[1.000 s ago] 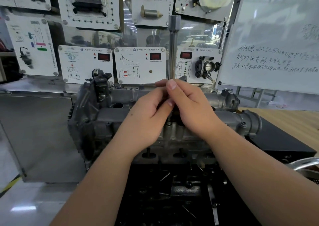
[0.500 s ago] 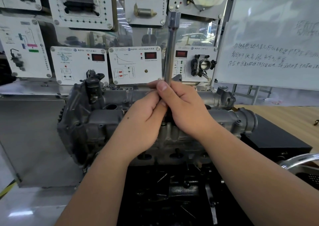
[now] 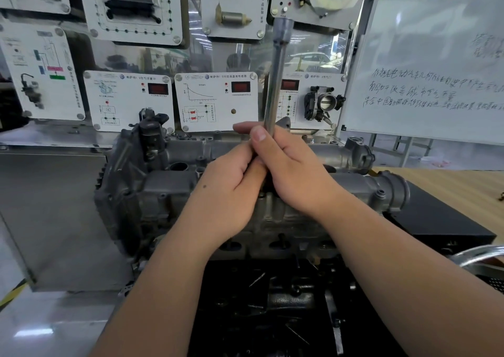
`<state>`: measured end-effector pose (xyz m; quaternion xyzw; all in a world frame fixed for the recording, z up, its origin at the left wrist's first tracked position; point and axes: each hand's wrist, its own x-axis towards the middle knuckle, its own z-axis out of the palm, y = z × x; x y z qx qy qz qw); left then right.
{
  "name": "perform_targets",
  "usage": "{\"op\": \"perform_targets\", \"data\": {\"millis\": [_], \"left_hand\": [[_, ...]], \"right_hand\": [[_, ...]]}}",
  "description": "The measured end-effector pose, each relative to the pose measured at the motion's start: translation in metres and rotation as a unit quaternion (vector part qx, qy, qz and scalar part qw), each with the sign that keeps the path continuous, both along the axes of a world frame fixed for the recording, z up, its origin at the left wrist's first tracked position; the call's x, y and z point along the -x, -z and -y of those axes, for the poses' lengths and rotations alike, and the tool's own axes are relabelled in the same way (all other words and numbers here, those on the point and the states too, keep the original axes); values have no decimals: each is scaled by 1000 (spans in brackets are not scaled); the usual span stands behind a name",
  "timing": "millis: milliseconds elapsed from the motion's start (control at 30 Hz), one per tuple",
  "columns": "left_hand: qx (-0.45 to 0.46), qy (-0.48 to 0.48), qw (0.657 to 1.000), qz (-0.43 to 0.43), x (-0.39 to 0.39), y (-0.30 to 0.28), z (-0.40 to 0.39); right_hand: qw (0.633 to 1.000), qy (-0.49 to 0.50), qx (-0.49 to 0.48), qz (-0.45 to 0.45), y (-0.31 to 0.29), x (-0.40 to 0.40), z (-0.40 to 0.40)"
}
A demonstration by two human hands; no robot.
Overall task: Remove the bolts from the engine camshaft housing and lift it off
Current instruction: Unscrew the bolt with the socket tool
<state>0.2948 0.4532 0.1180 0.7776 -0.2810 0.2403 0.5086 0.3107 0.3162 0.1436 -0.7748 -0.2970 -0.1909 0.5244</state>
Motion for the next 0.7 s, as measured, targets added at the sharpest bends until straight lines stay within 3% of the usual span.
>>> {"op": "perform_targets", "data": {"millis": [267,700], "left_hand": [[-2,-42,999,13,0,-1,0],[1,-10,1000,-3,9,-2,1]], "right_hand": [[999,-27,-17,-4,-2,2,-4],[998,-49,-24,-18,-3,5,-2]]}}
